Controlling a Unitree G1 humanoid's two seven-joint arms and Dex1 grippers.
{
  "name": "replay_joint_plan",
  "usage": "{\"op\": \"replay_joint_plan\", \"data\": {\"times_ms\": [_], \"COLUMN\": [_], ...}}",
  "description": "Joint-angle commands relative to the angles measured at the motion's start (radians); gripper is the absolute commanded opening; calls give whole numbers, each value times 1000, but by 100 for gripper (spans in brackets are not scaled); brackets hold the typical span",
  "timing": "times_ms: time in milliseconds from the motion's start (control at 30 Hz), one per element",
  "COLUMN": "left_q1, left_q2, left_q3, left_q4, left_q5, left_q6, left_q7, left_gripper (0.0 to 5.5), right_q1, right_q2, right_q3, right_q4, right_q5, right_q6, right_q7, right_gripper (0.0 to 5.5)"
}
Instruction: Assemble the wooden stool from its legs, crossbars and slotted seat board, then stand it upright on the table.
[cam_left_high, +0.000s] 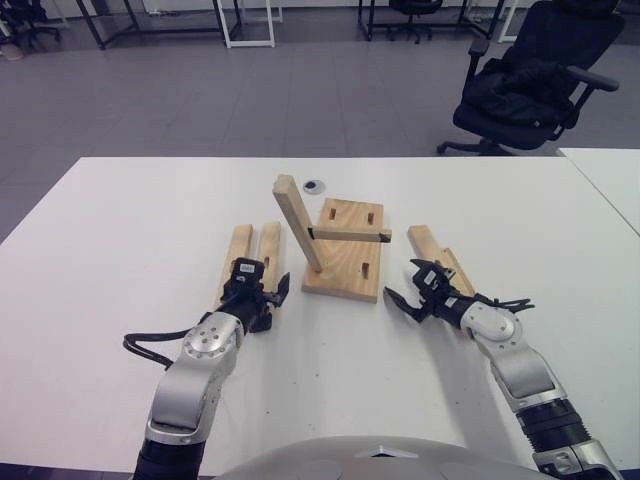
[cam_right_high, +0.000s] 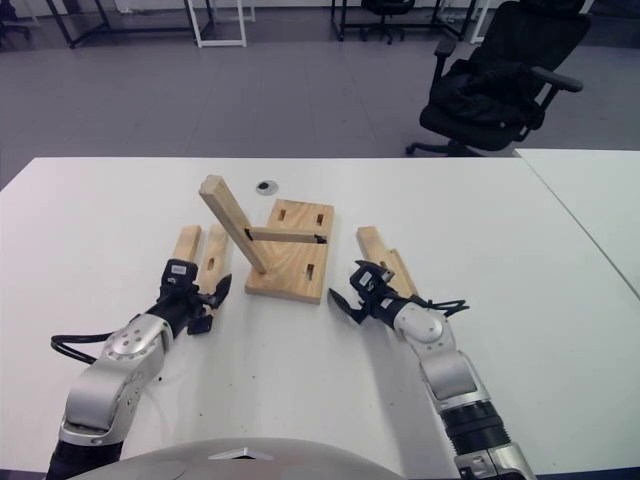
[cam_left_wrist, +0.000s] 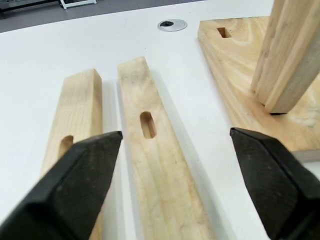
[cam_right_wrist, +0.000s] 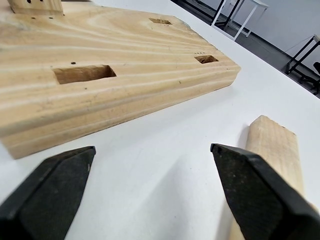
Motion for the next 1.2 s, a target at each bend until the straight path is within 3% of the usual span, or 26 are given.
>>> {"op": "replay_joint_plan", "data": {"times_ms": [33,167,500,567,733,833,1000,1100,1200], "left_q1": [5,23,35,23,-78,-226,-486,-615,-685], "left_q2": [4,16,45,23,-43,-7,261,354,372], "left_q3": [-14,-5,-4,17,114,191,302,266,212], "left_q4": [33,55,62,54,-72,-151,-64,-13,14], "left_q5": [30,48,41,23,-43,-87,-148,-167,-182], "left_q6": [44,69,17,-15,-14,10,-90,-152,-196], "left_q7": [18,24,1,-1,19,-3,-239,-362,-435], "left_gripper": [397,397,235,207,207,207,207,207,207], "right_q1": [0,0,5,-5,-140,-347,-696,-780,-830], "right_q2": [12,25,48,46,23,5,93,203,289], "right_q3": [20,31,22,-21,-255,-390,-503,-542,-580], "right_q4": [17,23,23,32,44,72,58,-32,-46], "right_q5": [-15,-18,-4,18,189,360,739,1014,1236], "right_q6": [11,11,17,26,112,215,475,621,681], "right_q7": [-5,-14,-53,-67,-81,-56,-62,-153,-276], "right_gripper": [431,431,431,431,431,431,431,431,431]}}
